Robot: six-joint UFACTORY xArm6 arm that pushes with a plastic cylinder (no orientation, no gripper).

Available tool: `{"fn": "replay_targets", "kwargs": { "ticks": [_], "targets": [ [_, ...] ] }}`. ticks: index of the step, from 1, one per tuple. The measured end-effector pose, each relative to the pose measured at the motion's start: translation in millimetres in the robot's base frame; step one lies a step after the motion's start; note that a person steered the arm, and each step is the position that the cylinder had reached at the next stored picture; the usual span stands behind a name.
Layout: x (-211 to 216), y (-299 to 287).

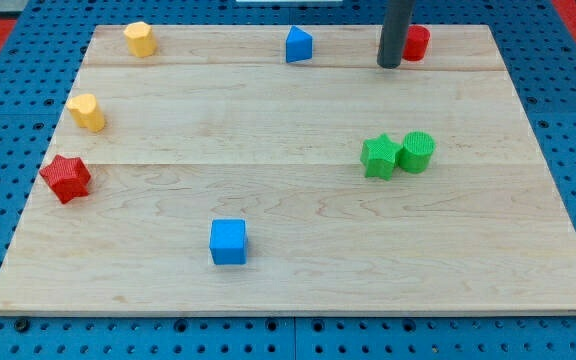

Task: Move the heart to the top right of the cube

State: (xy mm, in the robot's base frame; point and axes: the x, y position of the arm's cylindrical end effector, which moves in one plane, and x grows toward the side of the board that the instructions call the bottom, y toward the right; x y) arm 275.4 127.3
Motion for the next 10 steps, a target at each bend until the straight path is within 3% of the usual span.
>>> {"fn": "replay_targets", "kwargs": {
  "ticks": [5,6,7,8,10],
  "targets": [
    [26.8,-221.8],
    [10.6,-302.0],
    [21.6,-384.6],
    [55.9,-411.2],
    [103.2,-313.4]
  ]
}}
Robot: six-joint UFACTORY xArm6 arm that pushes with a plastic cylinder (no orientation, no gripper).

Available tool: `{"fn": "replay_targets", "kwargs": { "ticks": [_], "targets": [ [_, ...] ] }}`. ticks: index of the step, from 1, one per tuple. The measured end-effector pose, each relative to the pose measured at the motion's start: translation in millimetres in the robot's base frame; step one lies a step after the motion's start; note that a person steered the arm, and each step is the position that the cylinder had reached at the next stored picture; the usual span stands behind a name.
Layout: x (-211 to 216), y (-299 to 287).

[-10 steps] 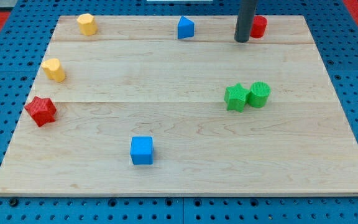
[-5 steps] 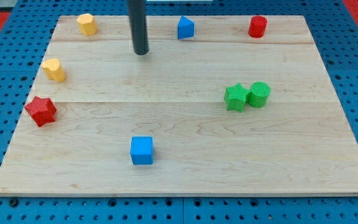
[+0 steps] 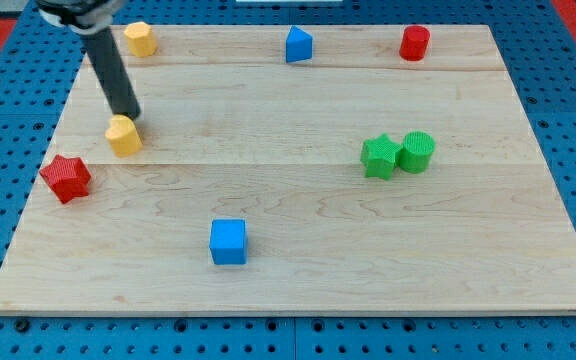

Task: Move the heart to the top right of the cube

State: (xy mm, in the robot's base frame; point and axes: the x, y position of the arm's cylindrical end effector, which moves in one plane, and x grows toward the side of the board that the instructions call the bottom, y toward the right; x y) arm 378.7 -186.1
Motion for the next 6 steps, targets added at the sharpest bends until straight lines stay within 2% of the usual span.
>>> {"fn": "replay_targets", "kwargs": {
  "ticks": [1,2,3,4,5,6],
  "targets": [
    [1.0,-53.8],
    [32.6,-42.2],
    [44.5,33.5],
    [45.3,84.9],
    [69.5,125.7],
    [105.6,142.6]
  ]
}}
